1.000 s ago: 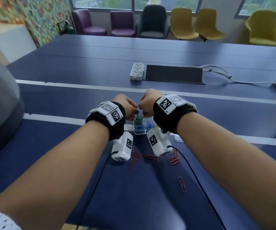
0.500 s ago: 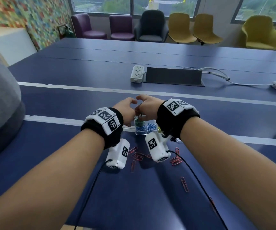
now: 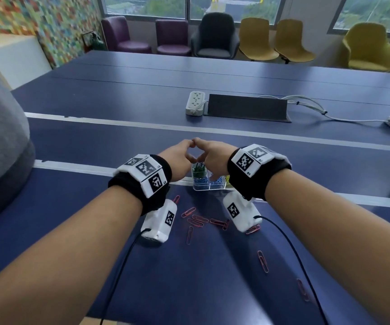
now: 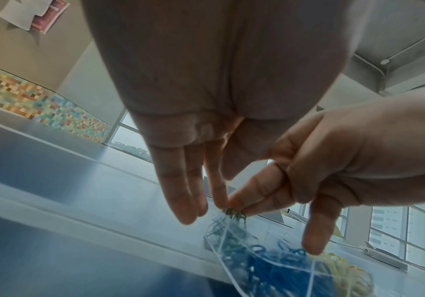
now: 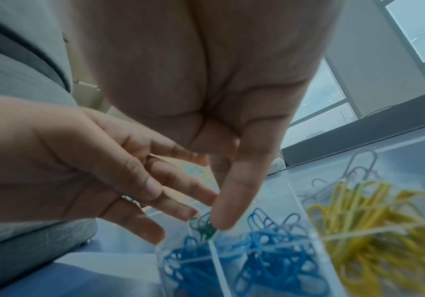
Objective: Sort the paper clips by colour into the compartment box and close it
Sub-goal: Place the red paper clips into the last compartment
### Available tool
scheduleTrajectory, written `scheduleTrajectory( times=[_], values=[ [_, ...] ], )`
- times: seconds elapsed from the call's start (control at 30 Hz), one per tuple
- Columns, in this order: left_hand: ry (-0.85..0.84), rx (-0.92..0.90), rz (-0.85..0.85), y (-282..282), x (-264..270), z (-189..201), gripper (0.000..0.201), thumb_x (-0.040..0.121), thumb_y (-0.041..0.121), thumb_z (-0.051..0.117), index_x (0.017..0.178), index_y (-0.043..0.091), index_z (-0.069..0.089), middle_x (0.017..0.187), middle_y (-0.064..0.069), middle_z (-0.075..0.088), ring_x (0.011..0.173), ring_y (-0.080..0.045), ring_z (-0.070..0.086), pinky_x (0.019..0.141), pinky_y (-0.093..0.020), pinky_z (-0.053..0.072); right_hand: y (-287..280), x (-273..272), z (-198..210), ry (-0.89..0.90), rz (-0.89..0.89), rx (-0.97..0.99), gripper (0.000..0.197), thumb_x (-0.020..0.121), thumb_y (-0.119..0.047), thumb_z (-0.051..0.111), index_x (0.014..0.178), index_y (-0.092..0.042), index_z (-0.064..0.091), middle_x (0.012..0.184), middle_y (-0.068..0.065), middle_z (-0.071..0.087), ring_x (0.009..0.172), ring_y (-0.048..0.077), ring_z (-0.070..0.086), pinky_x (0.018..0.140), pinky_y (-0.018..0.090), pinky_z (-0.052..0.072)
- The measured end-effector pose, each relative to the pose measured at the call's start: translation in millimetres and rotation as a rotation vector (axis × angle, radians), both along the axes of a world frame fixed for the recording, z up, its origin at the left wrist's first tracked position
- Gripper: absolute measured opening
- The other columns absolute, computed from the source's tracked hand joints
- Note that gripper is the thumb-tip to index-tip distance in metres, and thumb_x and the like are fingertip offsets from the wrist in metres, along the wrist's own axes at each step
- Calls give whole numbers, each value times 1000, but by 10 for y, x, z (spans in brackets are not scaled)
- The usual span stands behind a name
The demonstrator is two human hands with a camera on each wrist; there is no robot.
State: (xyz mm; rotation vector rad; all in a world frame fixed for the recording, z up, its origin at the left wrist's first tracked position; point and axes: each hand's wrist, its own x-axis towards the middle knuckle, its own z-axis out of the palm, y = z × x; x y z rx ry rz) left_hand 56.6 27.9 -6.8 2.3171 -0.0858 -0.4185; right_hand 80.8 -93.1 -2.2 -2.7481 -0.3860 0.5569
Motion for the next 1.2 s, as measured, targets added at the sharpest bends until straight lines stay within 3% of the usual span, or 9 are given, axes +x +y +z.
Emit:
scheduleTrajectory(
  times=[0.17,0.37,0.47,0.53,0.6,0.77,0.9,1.03,1.2],
  values=[
    [-16,21,-23,-6,4,1,59,88,-4,38,142,19,31,127,-9,59,116,-27,57,95,-38,48,-87,-90,29,54,68,16,102,84,7,59,150,-17,-15,148,12,42,134,28,43,108,37,38],
    [-17,9,-32,53,-79,-4,51,89,0,42,137,19,37,124,-8,58,107,-25,58,86,-36,49,-142,-201,52,33,59,207,96,87,9,50,150,-29,-12,148,17,39,129,32,48,98,45,49],
    [-103,245,-55,162,-139,11,36,87,11,55,122,19,54,114,-2,64,94,-19,58,79,-24,42,-148,-364,147,-57,63,290,73,87,8,39,147,-32,26,139,7,51,120,26,55,79,37,57],
    [-115,433,-118,219,-170,9,21,82,17,64,103,22,65,105,1,67,99,-19,61,80,-22,42,-112,-513,173,-159,203,97,52,86,0,41,128,-27,56,118,3,66,106,22,61,80,27,51],
    [-72,543,-164,236,-200,11,7,75,22,71,77,25,65,90,3,68,94,-19,64,74,-22,45,-35,-658,131,-192,324,-75,40,87,-7,46,115,-28,66,108,1,69,101,22,61,83,27,48],
    [-53,690,-212,172,-263,24,24,72,23,72,53,18,58,60,1,57,67,-24,57,57,-24,40,139,-714,-47,-203,446,-182,29,85,-14,51,106,-20,70,101,9,69,85,29,58,71,29,45],
    [-98,774,-251,93,-296,43,11,83,8,57,75,6,65,64,-6,46,72,-29,49,64,-30,38,211,-765,-137,-244,466,-230,25,87,-17,51,105,-16,68,88,5,57,79,29,54,63,29,35],
    [-134,813,-278,63,-302,25,29,81,8,59,55,11,46,58,-4,42,72,-30,49,65,-31,40,219,-782,-148,-253,483,-213,25,84,-14,53,102,-19,70,93,4,62,82,31,59,65,31,44],
    [-143,806,-282,48,-333,5,21,73,19,69,57,15,56,55,-2,47,68,-31,55,60,-29,41,157,-811,-163,-200,492,-239,30,74,-13,58,98,-29,69,93,2,67,77,26,57,68,28,50]
  ],
)
